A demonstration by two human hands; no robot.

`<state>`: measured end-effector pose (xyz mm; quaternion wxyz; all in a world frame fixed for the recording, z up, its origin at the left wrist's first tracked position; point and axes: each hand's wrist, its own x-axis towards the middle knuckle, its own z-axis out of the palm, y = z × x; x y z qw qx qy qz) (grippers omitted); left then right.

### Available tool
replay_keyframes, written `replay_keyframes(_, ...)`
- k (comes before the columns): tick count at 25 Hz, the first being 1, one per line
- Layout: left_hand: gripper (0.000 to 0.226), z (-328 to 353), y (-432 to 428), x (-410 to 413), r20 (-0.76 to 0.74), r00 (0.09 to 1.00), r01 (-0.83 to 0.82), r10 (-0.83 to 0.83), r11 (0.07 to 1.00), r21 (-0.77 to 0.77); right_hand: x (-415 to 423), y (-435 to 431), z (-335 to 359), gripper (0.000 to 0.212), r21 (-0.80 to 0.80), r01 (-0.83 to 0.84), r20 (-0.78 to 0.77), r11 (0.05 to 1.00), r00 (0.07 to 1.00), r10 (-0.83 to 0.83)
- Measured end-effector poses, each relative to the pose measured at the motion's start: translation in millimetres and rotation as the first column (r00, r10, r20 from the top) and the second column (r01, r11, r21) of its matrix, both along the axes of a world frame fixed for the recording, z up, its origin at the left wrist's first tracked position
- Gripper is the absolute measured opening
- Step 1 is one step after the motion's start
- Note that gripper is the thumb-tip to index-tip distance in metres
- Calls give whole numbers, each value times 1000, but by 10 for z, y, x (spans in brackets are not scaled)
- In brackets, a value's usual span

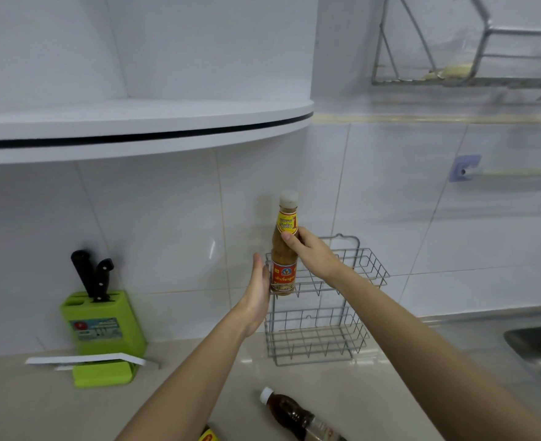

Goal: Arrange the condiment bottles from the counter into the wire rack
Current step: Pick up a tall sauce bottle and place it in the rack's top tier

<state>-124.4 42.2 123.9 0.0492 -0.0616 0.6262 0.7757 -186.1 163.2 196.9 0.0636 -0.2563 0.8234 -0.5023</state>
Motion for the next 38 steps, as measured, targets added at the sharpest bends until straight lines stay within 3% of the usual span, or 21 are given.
replay_keyframes(11, 91, -41, -54, -26, 17, 1000, 14, -13, 1000, -26, -39, 81, 96, 54, -49, -120, 129, 992, 984, 126)
replay_keyframes(14, 90, -44, -70, -34, 30, 999, 12, -11, 999, -30, -111, 86, 163, 63, -46, -127, 89, 991, 987, 131)
replay_keyframes(18, 87, -6, -50, -2, 23, 1000, 9, -8, 999, -39, -96, 90, 121, 59, -25, -165, 97, 986, 981, 167)
replay_keyframes(21, 83, 51, -26, 57, 32, 999, -13, 15, 998, -58, -40, 147, 14, 77, -30, -135, 118, 990, 983, 138)
replay_keyframes(24, 87, 46, -51, 135, 82, 994, -58, 67, 992, -113, 79, 241, -95, 75, 111, 52, -92, 993, 995, -42)
replay_keyframes(28, 89, -21, -161, 348, 106, 987, -103, 124, 979, -178, 362, 417, -227, 30, 65, 239, -366, 969, 909, -199)
replay_keyframes(33, 82, -178, -224, 866, 133, 987, -63, 85, 984, -165, 724, 487, -556, 11, 311, 2, -372, 951, 921, 120)
replay_keyframes(35, 83, -311, -248, 1053, 153, 985, -53, 77, 987, -154, 836, 470, -762, 16, 488, -108, -249, 866, 934, 257)
replay_keyframes(38, 86, -604, -323, 1283, 227, 972, -17, 58, 984, -180, 988, 432, -1101, 29, 704, -254, -7, 663, 931, 365)
